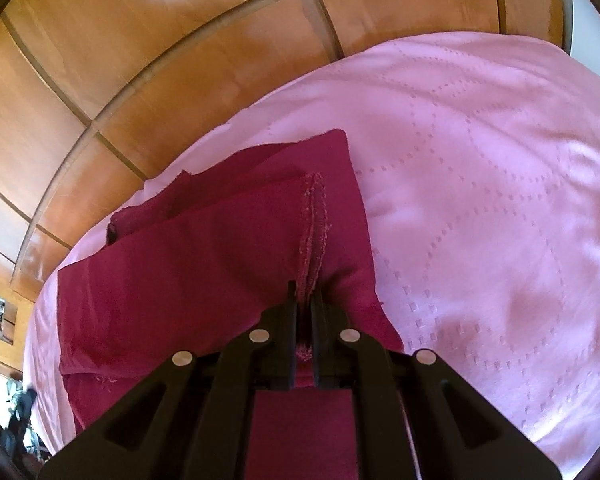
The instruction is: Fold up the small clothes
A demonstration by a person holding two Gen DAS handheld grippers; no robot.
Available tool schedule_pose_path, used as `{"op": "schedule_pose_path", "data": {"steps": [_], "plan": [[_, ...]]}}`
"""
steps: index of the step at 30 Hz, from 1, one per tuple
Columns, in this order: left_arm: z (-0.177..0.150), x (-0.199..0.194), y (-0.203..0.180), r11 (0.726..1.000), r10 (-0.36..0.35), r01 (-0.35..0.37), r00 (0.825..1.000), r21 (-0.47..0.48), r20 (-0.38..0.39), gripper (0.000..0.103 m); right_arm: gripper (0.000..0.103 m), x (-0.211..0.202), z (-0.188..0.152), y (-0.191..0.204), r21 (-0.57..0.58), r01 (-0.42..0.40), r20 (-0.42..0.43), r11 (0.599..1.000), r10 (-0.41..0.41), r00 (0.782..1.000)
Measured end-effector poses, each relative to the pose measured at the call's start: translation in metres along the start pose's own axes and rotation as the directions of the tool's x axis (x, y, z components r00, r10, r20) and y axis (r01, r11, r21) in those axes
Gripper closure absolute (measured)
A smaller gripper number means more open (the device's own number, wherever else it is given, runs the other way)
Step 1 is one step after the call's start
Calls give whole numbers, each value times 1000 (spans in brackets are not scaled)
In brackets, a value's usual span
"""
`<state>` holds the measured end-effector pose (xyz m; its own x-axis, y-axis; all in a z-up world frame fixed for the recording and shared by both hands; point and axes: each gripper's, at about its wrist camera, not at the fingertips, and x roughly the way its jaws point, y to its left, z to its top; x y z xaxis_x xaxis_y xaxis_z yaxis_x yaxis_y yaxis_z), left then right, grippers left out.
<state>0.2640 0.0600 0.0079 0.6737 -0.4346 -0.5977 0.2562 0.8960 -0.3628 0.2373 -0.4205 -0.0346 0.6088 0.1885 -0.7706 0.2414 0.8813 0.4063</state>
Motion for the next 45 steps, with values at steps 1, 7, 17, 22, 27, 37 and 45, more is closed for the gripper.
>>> {"op": "schedule_pose_path", "data": {"steps": [1,7,17,22,27,37,45], "plan": [[8,9,-4,1000,3,-3,1000,15,3,71,98,-3,0,-1,0,-10,7,1000,10,1000],[4,90,7,989,145,-145,972,10,-187,71,86,6,-1,1,-44,35,-19,998,-36,999],[35,54,42,986,36,-45,998,-158,-59,37,49,-23,-4,64,-255,42,104,966,-16,994],[70,88,75,954,-33,1,994,-299,-100,37,45,14,-10,81,-301,90,72,949,-72,995],[85,120,92,946,-103,51,984,-319,-148,37,42,30,-10,67,-273,138,74,952,-122,990],[89,146,63,985,97,-112,989,-135,-109,81,35,49,-31,52,-280,178,124,943,-149,981],[71,177,36,911,406,-392,908,129,-105,81,34,53,-29,52,-286,187,136,940,-154,979]]}}
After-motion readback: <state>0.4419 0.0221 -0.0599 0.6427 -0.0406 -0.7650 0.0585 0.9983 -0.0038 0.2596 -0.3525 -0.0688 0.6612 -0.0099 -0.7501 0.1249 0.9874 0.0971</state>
